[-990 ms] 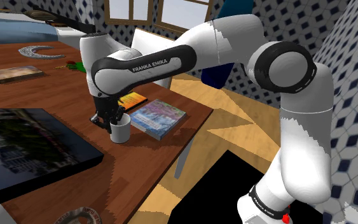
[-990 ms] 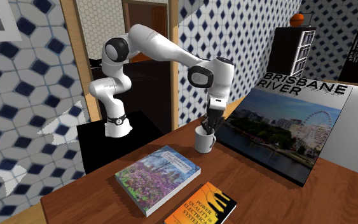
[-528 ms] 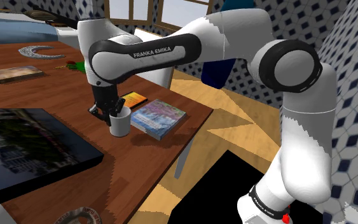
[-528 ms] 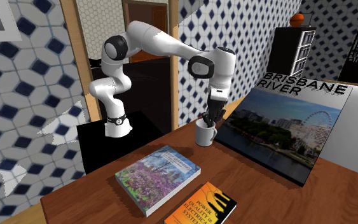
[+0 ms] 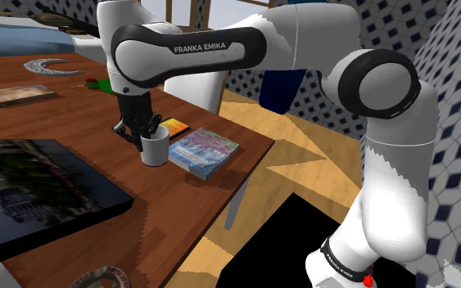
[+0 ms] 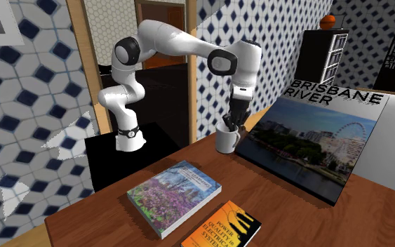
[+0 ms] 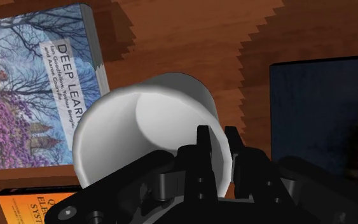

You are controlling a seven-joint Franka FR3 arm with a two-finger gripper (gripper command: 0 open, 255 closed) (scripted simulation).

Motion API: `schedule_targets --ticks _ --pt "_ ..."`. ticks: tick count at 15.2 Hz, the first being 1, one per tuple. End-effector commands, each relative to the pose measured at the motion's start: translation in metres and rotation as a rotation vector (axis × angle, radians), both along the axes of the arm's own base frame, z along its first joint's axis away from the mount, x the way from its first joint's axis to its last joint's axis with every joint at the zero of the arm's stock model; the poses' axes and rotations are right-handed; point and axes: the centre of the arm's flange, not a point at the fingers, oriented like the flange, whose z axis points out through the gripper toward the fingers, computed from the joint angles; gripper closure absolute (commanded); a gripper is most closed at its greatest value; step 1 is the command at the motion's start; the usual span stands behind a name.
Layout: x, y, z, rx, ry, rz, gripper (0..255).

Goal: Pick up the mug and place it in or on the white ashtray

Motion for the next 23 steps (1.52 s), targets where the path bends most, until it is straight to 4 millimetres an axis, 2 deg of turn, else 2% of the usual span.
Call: schedule_targets --ticks 1,23 --pt "-0.008 0.011 0.004 0.000 0.000 0.000 255" --pt "-0.189 0.237 0.023 0.000 0.000 0.000 255"
